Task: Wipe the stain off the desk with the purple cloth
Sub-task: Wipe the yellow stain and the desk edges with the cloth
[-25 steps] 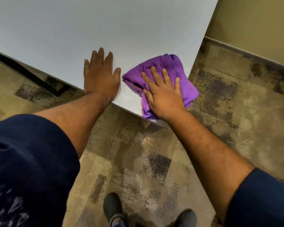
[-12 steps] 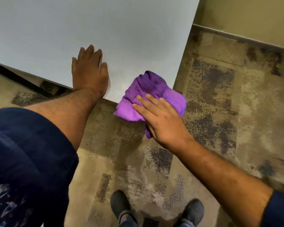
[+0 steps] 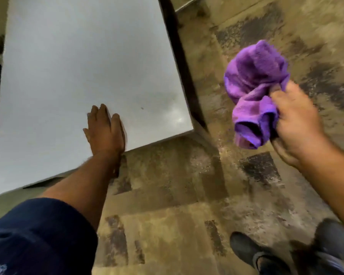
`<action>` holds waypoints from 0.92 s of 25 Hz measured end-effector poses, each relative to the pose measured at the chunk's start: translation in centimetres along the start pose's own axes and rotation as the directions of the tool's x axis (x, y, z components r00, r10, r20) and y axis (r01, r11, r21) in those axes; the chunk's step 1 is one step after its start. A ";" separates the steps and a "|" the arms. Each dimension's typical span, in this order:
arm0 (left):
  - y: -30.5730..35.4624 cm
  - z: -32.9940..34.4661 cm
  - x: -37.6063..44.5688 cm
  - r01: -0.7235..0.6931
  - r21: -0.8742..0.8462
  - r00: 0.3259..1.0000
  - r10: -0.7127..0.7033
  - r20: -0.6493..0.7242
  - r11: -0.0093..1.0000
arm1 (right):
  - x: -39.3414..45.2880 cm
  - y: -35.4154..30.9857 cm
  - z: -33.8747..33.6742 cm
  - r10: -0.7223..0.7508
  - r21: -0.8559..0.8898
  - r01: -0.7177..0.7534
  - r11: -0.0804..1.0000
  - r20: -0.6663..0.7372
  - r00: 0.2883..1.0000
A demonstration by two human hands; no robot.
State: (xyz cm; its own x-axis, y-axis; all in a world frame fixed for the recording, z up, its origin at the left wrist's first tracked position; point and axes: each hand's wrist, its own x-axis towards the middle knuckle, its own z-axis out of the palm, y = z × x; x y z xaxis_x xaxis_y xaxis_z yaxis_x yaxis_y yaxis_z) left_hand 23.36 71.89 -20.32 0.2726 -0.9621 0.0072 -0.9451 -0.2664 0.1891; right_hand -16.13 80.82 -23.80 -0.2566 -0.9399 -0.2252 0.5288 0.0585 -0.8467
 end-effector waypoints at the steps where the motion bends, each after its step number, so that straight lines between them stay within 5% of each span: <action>1: 0.0 0.0 0.1 0.006 -0.026 1.000 -0.006 -0.003 1.000 | -0.4 0.7 -1.2 0.052 0.122 -0.042 0.992 -0.077 0.996; 3: -0.1 -0.1 -0.1 0.018 -0.068 1.000 -0.018 -0.006 0.998 | -1.1 2.7 -2.7 0.143 0.263 -0.096 0.960 -0.167 0.976; 9: 1.3 0.5 -1.4 0.036 -0.240 0.997 -0.053 -0.063 0.970 | 0.5 7.4 -3.5 0.204 0.417 -0.130 0.899 -0.137 0.969; 17: 2.2 0.5 -1.8 0.032 -0.182 0.995 -0.049 -0.090 0.983 | 1.5 10.1 -4.6 0.227 0.500 -0.247 0.830 0.101 0.969; 23: 2.1 0.6 -1.9 0.023 -0.180 0.997 -0.037 -0.075 0.983 | 7.0 10.7 2.3 0.116 0.423 -0.218 0.879 0.253 0.960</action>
State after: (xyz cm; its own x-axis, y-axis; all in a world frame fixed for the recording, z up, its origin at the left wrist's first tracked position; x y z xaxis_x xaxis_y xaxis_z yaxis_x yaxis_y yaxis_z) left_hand 20.73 73.12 -20.55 0.3201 -0.9445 0.0737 -0.8908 -0.2736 0.3628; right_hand -10.37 74.08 -33.36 0.0197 -0.9811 -0.1924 0.8634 0.1137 -0.4916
